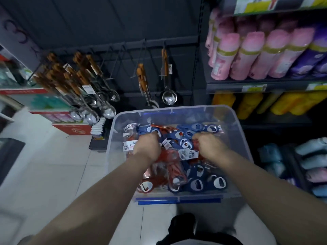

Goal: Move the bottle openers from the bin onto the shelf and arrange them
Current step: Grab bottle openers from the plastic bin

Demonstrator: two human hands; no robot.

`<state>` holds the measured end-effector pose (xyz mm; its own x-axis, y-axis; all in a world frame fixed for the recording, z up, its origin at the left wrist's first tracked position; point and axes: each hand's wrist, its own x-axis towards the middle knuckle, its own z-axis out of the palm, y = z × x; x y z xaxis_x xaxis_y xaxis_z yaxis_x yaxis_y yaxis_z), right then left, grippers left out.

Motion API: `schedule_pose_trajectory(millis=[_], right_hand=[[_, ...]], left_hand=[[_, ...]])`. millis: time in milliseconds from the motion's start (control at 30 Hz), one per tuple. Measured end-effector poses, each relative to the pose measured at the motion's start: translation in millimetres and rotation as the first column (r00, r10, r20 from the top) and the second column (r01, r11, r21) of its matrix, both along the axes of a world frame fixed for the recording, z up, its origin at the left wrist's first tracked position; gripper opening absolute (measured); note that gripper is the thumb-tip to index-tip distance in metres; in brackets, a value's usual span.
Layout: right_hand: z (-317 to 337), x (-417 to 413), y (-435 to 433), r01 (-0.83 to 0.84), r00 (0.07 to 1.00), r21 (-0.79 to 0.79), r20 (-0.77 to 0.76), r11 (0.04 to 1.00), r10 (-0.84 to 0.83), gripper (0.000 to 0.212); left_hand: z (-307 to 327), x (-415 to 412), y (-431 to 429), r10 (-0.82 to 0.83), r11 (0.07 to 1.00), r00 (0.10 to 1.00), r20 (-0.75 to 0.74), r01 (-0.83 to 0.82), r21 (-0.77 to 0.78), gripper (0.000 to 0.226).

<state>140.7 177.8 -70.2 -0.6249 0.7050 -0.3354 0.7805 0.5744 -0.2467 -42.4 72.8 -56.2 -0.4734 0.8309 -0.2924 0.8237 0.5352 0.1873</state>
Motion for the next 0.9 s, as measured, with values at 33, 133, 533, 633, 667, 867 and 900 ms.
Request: schedule_pose_trajectory(millis=[33, 133, 533, 633, 667, 867, 900], right_hand=[[-6, -7, 3, 0.004, 1.000, -0.014, 0.021, 1.000, -0.003, 0.046], [-23, -21, 15, 0.049, 0.997, 0.024, 0.052, 0.998, -0.051, 0.050], [-33, -7, 42, -0.068, 0.997, 0.240, -0.015, 0.968, 0.073, 0.026], [-33, -7, 49, -0.114, 0.991, 0.199, -0.049, 0.973, 0.126, 0.022], [-33, -10, 52, -0.115, 0.991, 0.138, -0.054, 0.984, 0.123, 0.022], [-29, -11, 64, -0.103, 0.992, 0.126, 0.083, 0.987, 0.093, 0.046], [-28, -8, 65, -0.101, 0.992, 0.139, 0.091, 0.985, 0.088, 0.045]], left_hand=[[-4, -3, 1, -0.013, 1.000, 1.000, 0.003, 0.013, 0.006, 0.031], [-14, -10, 5, -0.023, 1.000, 0.999, 0.029, 0.022, 0.020, 0.030], [-27, 16, 33, -0.068, 0.996, 0.998, 0.009, 0.067, 0.067, 0.032], [-31, 22, 48, -0.155, 0.988, 0.986, -0.070, 0.155, -0.003, 0.036], [-33, 24, 51, -0.177, 0.984, 0.979, -0.103, 0.173, -0.048, 0.038], [-38, 32, 56, -0.063, 0.996, 0.978, -0.201, 0.048, -0.076, 0.027], [-38, 32, 54, -0.049, 0.998, 0.979, -0.199, 0.038, -0.057, 0.026]])
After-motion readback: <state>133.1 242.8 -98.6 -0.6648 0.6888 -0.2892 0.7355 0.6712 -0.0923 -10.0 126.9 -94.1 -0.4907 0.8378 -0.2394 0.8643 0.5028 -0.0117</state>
